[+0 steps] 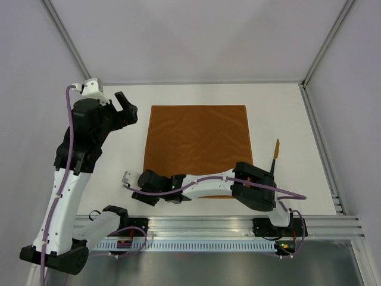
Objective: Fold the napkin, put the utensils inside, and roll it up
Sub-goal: Fold the napkin at the center of the board.
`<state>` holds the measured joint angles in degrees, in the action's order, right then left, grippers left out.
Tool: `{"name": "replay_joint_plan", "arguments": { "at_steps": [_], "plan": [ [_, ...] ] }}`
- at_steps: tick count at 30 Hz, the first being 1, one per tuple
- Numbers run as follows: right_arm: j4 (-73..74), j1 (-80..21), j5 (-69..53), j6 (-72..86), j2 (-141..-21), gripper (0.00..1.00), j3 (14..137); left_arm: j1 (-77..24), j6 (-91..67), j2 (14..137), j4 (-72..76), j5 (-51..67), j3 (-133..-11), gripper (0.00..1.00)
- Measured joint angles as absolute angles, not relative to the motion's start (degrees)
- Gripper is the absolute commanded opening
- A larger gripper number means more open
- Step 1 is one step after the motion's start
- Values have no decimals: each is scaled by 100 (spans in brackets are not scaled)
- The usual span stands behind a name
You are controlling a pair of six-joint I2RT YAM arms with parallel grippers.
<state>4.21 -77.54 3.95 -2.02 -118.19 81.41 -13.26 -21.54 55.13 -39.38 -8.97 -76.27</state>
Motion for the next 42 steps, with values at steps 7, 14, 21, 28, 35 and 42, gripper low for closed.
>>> {"name": "replay_joint_plan", "arguments": {
  "at_steps": [7, 14, 21, 28, 35, 42],
  "plan": [
    [364, -7754, 617, -8, -12385, 45, 8755, -1326, -2154, 5572, -3942, -937, -7620, 100],
    [530, -7754, 937, 209, -12755, 46, 9268, -1326, -2152, 5627, -3977, -963, -7592, 100],
    [784, -7758, 1229, 375, -12897, 49, 9489, -1326, -2152, 5714, -4034, -998, -7555, 100],
    [1151, -7797, 1374, 497, -13032, 54, 9690, -1326, -2152, 5721, -4040, -998, -7553, 100],
    [1225, -7843, 1365, 628, -13032, 54, 9692, -1326, -2152, 5719, -4040, -1000, -7470, 100],
    [1297, -7872, 1354, 753, -13032, 51, 9692, -1326, -2152, 5723, -4060, -1000, -7459, 100]
  ]
}}
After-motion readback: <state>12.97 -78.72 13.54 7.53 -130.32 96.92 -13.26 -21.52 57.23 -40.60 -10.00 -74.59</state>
